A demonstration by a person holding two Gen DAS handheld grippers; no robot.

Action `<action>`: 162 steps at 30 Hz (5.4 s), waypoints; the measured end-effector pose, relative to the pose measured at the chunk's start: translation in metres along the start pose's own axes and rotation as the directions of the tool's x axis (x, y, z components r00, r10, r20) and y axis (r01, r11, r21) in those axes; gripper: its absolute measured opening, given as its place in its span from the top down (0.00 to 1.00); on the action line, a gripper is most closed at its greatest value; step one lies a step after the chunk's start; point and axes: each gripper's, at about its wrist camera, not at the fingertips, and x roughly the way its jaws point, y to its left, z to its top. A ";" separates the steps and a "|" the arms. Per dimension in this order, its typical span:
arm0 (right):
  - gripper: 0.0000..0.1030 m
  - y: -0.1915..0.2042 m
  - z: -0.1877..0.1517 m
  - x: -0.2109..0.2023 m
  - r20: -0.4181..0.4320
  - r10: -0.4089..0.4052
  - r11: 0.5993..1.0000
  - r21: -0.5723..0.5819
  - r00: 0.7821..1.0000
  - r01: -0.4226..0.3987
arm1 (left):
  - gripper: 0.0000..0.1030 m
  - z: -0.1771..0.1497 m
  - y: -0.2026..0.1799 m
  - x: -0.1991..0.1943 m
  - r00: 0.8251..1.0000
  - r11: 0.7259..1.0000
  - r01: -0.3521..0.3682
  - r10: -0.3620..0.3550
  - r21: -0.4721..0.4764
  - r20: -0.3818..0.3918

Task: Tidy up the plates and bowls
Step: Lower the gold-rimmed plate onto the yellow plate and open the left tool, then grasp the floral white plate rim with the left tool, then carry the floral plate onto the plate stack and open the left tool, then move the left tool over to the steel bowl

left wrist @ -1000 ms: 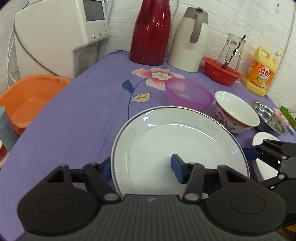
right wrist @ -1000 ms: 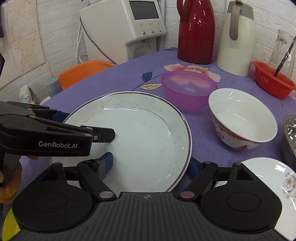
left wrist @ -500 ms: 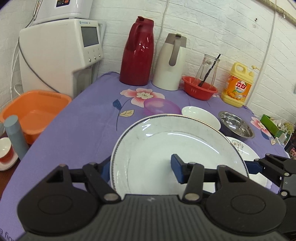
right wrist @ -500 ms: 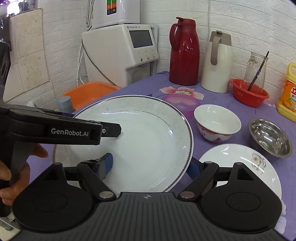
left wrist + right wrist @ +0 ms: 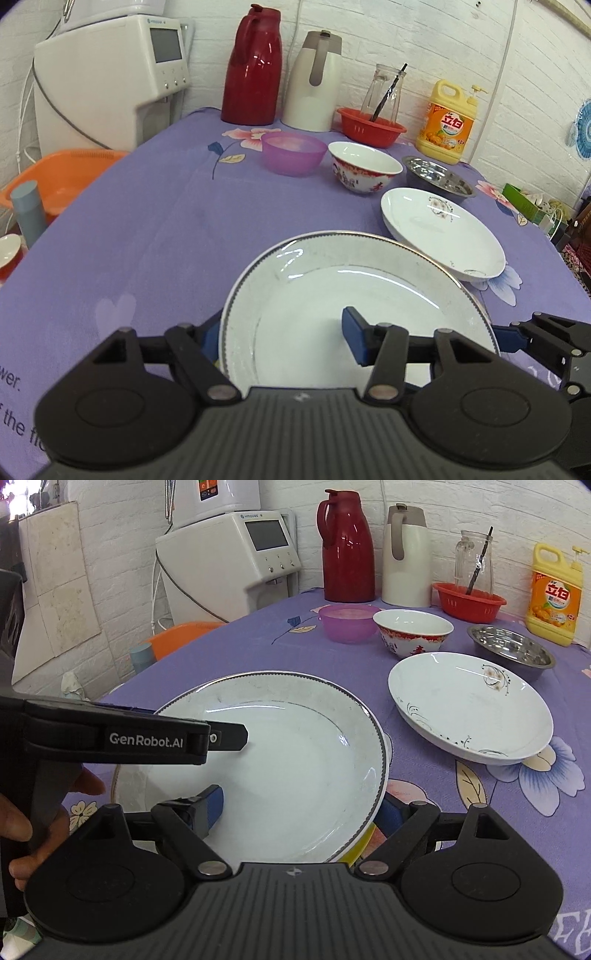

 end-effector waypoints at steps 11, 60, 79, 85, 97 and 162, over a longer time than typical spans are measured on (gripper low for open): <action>0.00 -0.010 -0.013 -0.012 0.070 0.035 0.993 0.109 0.997 -0.043 | 0.34 -0.005 0.003 -0.007 0.997 1.000 0.030 -0.031 0.006 0.065; 0.00 -0.190 0.027 0.040 0.036 -0.202 0.949 0.255 0.979 0.186 | 0.32 0.096 -0.105 0.164 0.975 0.974 0.158 -0.129 0.162 -0.179; 0.00 -0.150 0.033 0.011 0.118 -0.284 0.953 0.143 0.952 0.267 | 0.48 0.101 -0.130 0.120 0.982 0.968 0.168 -0.148 0.189 -0.113; 0.00 -0.113 0.032 -0.023 0.183 -0.277 0.959 0.108 0.943 0.261 | 0.48 0.092 -0.113 0.068 0.985 0.971 0.170 -0.166 0.171 -0.040; 0.00 -0.015 0.005 -0.025 0.158 -0.111 0.994 0.023 0.981 0.108 | 0.49 0.028 -0.031 -0.018 0.999 0.997 0.001 -0.004 0.080 0.037; 0.00 -0.108 -0.054 -0.048 0.159 -0.239 0.914 0.369 0.958 0.167 | 0.30 0.021 -0.088 0.021 0.997 0.982 0.074 -0.077 0.173 0.011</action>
